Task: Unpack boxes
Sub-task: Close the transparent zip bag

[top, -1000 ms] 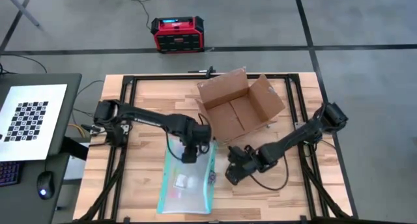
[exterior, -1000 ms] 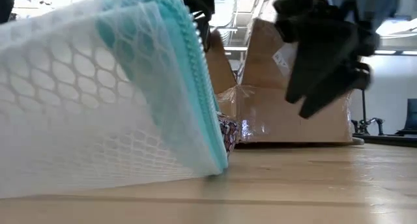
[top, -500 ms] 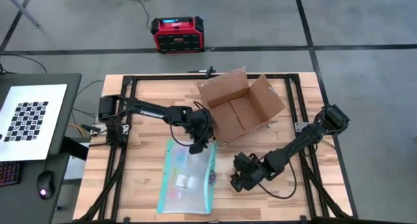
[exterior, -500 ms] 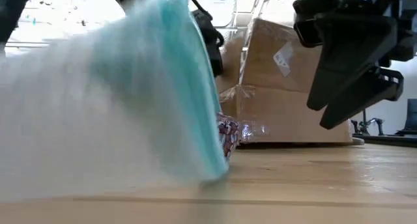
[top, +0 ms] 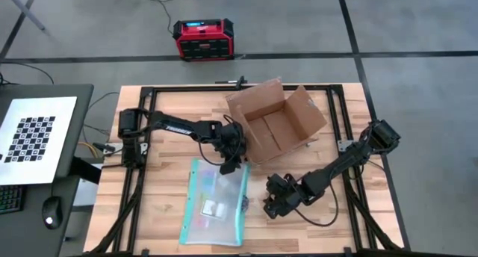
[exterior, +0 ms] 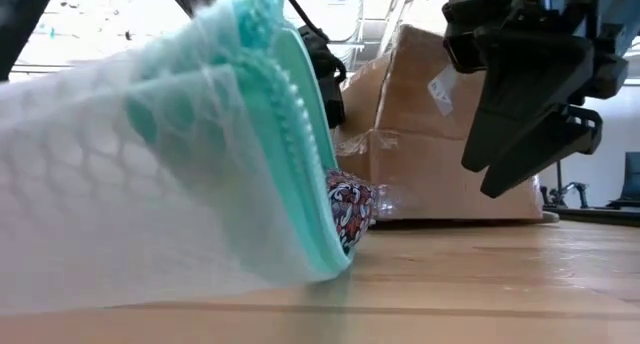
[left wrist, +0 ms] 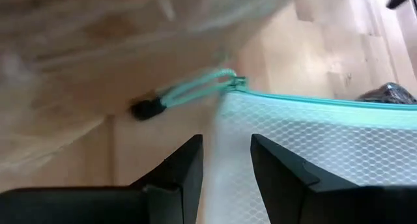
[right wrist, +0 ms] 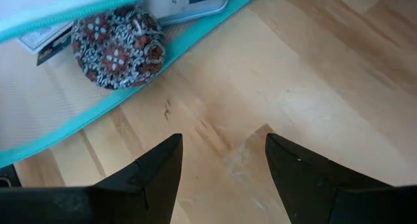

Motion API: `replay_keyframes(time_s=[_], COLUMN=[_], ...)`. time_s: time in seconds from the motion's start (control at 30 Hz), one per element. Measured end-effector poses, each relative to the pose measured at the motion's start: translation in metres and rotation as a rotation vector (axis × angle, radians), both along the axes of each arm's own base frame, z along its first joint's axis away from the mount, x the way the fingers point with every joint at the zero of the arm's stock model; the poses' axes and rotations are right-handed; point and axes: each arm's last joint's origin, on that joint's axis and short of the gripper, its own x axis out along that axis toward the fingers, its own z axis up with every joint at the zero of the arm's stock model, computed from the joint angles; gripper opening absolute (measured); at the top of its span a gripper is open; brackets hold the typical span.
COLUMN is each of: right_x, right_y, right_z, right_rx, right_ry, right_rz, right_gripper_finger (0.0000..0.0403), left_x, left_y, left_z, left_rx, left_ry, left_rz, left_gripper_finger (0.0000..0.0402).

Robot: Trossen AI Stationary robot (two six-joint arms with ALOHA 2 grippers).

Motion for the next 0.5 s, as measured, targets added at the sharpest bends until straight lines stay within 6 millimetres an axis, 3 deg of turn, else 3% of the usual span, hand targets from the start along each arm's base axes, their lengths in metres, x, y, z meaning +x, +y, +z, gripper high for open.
replay_keyframes(time_s=[0.13,0.37,0.5], right_x=[0.002,0.005,0.005], right_y=[-0.004,-0.007,-0.007], right_z=[0.000,0.001,0.001], right_rx=[-0.009,-0.006,-0.024], right_ry=[0.000,-0.010,-0.020], right_rz=[0.000,-0.009,-0.023], right_gripper_finger=[0.0211,0.0211,0.0211], left_x=[0.001,0.008,0.009], left_y=[-0.005,-0.012,-0.012], left_z=[-0.001,-0.025,-0.028], left_rx=[0.058,-0.015,-0.045], left_ry=[-0.005,0.037,0.049], left_rz=[0.002,-0.009,0.007], left_gripper_finger=[0.0112,0.0109,0.0060])
